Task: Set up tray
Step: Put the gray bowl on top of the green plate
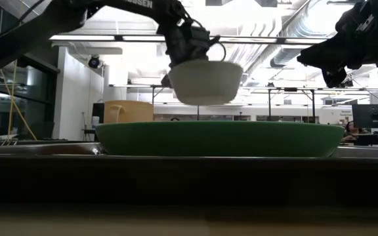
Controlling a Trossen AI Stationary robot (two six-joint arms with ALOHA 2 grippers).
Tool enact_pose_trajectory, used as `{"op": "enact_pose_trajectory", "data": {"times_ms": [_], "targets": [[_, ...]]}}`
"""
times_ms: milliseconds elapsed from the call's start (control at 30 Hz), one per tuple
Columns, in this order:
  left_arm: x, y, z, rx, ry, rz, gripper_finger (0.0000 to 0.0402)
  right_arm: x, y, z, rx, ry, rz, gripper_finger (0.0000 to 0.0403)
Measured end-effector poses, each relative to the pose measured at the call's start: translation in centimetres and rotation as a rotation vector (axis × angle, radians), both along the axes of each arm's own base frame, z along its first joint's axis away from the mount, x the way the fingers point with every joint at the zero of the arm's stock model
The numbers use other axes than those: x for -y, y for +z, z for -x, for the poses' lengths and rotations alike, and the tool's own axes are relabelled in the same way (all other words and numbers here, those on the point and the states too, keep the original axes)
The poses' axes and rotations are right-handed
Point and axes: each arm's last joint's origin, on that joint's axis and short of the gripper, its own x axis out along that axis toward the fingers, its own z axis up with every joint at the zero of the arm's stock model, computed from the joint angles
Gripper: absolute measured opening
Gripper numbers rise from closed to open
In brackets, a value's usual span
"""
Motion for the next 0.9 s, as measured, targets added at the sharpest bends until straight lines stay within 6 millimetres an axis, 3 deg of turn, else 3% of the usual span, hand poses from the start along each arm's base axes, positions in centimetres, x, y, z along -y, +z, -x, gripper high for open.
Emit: {"op": "enact_pose_trajectory", "data": {"times_ms": [367, 600, 900], "targets": [[4.2, 3.2, 0.3, 0.029, -0.061, -0.007, 0.0018, -0.1, 0.0, 0.0, 0.000, 0.027, -0.002, 0.0047], [6.2, 3.8, 0.0, 0.038, -0.090, -0.001, 0.0018, -0.1, 0.0, 0.0, 0.000, 0.028, -0.001, 0.0050], [7.1, 3.8, -0.2, 0.025, -0.102, 0.028, 0.0018, -0.2, 0.0, 0.0, -0.001, 0.058, 0.001, 0.0049]]}}
